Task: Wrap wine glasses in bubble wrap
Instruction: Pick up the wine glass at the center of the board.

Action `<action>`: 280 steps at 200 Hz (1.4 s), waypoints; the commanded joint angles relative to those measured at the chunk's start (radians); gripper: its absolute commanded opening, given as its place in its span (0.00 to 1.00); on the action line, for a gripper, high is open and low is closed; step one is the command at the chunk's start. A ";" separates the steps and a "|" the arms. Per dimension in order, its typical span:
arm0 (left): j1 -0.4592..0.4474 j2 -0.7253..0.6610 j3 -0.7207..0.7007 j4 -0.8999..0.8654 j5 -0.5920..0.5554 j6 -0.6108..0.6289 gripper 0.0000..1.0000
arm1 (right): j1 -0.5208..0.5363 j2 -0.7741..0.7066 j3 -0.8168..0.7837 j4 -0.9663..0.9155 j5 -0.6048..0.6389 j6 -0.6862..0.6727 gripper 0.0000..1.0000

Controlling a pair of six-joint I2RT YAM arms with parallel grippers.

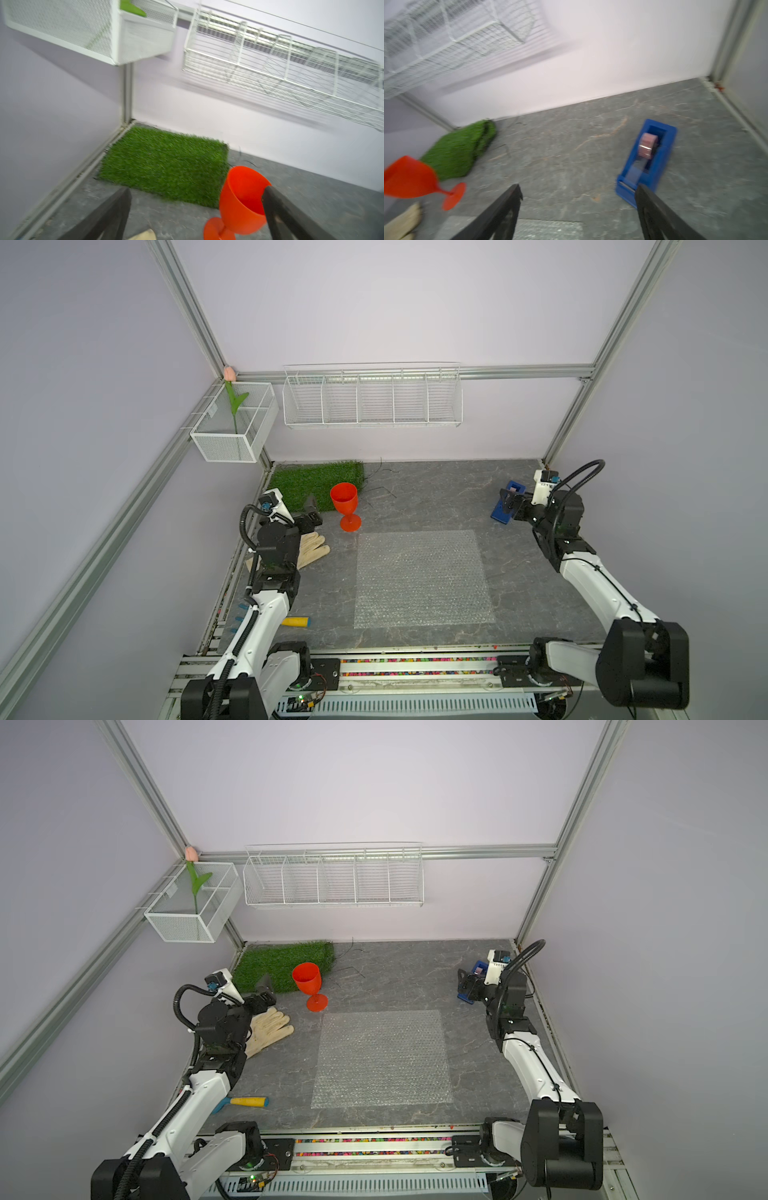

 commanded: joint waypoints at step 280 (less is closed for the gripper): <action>-0.212 0.715 0.487 -0.164 -0.028 0.181 0.98 | 0.309 0.028 0.004 -0.175 -0.296 -0.008 0.89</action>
